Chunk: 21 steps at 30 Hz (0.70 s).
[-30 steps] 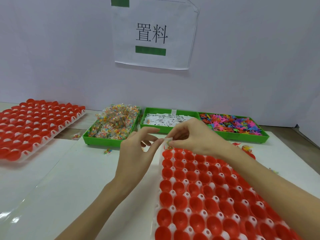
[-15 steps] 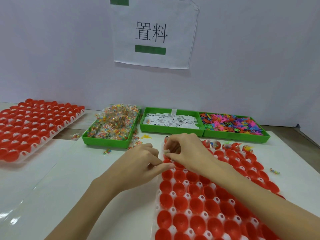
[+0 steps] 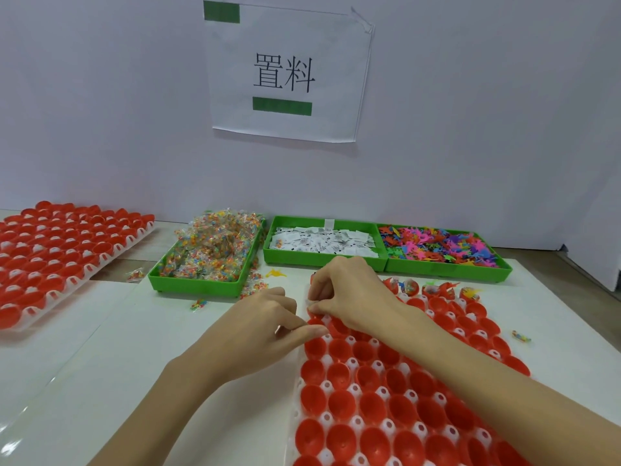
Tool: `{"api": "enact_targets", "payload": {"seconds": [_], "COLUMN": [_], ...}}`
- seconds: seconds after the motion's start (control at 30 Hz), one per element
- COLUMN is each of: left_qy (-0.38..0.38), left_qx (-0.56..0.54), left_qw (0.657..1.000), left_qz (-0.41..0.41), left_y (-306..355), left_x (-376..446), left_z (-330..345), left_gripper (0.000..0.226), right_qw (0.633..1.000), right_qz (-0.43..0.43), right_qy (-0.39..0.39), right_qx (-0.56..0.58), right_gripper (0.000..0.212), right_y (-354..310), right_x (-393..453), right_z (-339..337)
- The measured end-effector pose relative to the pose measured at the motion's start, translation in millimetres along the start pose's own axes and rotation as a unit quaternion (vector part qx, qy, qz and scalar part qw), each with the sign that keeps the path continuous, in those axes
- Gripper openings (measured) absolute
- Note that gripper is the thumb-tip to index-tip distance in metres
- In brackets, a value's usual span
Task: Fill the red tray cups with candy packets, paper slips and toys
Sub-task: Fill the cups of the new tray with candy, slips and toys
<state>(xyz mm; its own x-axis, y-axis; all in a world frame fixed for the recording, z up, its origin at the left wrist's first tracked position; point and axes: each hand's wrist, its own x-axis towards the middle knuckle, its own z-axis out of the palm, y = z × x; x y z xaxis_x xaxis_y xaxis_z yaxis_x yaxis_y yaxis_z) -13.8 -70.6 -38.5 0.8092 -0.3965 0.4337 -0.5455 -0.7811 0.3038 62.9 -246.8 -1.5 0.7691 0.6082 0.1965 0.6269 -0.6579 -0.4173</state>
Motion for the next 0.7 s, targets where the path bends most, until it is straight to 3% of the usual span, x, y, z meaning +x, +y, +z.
{"api": "enact_targets", "payload": {"seconds": [0.23, 0.53, 0.7], "left_qy": [-0.002, -0.008, -0.014], "left_qx": [0.002, 0.008, 0.01], "left_qw": [1.0, 1.0, 1.0], "left_qz": [-0.001, -0.007, -0.01], "left_y": [1, 2, 2], "left_x": [0, 0, 0], "left_z": [0, -1, -1], "left_gripper": [0.061, 0.064, 0.065], "right_qw": [0.997, 0.999, 1.0], "right_qz": [-0.014, -0.024, -0.022], "right_qy": [-0.07, -0.005, -0.017], "right_qx": [-0.004, -0.029, -0.014], "right_gripper": [0.01, 0.017, 0.014], "right_y": [1, 8, 5], "right_x": [7, 5, 4], "right_z": [-12, 2, 1]}}
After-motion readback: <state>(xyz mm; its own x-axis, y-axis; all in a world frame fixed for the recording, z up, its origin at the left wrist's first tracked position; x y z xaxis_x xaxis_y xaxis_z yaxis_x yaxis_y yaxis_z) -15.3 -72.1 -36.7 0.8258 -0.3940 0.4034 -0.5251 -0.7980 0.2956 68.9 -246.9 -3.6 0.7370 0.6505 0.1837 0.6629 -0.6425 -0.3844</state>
